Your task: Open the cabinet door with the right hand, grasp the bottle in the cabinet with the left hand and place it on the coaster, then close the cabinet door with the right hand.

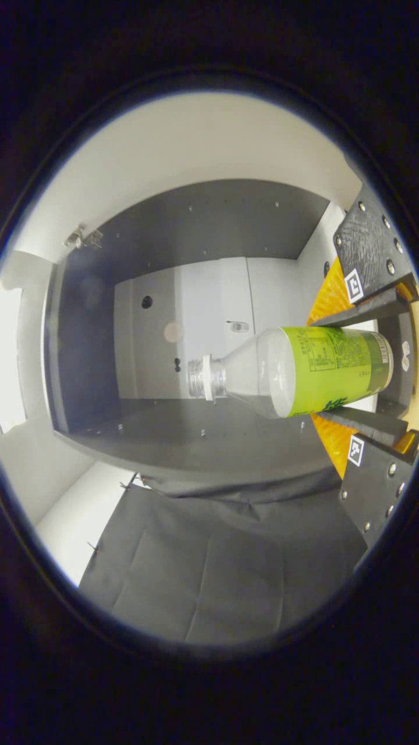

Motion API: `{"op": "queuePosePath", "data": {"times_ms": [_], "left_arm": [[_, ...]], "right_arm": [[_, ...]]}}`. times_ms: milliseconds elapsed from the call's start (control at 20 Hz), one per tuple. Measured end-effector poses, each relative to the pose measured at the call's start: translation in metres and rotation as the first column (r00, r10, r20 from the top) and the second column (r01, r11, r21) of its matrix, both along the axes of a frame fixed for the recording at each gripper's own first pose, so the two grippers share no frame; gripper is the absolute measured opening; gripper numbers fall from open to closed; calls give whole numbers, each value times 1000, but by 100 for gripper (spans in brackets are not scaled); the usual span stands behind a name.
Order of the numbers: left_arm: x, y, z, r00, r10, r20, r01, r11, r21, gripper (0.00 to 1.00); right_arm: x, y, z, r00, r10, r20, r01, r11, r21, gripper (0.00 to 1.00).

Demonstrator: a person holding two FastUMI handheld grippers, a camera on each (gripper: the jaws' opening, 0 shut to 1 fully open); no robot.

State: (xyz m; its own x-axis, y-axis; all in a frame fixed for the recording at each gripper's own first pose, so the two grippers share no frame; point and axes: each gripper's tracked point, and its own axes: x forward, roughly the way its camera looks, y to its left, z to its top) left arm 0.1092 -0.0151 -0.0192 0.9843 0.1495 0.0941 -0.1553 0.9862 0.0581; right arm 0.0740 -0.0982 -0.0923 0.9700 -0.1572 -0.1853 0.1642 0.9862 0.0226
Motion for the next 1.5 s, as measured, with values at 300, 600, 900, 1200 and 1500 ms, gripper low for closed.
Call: {"op": "queuePosePath", "data": {"times_ms": [300, 600, 900, 1200, 1500], "left_arm": [[-131, -13, 3, 995, 98, 36, -99, 994, 51, 63], [-233, -20, -32, 973, 213, 83, -221, 971, 90, 71], [-282, -10, -118, 961, 270, 57, -274, 958, 86, 71], [-283, -23, -260, 970, 241, -16, -240, 969, 64, 65], [-266, -32, -352, 972, 226, -62, -224, 974, 46, 67]], "right_arm": [[11, -4, -1, 993, 115, 30, -117, 991, 58, 95], [19, -8, -6, 987, 118, 110, -138, 970, 201, 94], [33, 4, -32, 989, 130, 75, -140, 980, 140, 91], [57, 5, -62, 993, 114, 14, -114, 994, -2, 95], [50, 12, -126, 980, 156, -125, -169, 981, -99, 95]]}}
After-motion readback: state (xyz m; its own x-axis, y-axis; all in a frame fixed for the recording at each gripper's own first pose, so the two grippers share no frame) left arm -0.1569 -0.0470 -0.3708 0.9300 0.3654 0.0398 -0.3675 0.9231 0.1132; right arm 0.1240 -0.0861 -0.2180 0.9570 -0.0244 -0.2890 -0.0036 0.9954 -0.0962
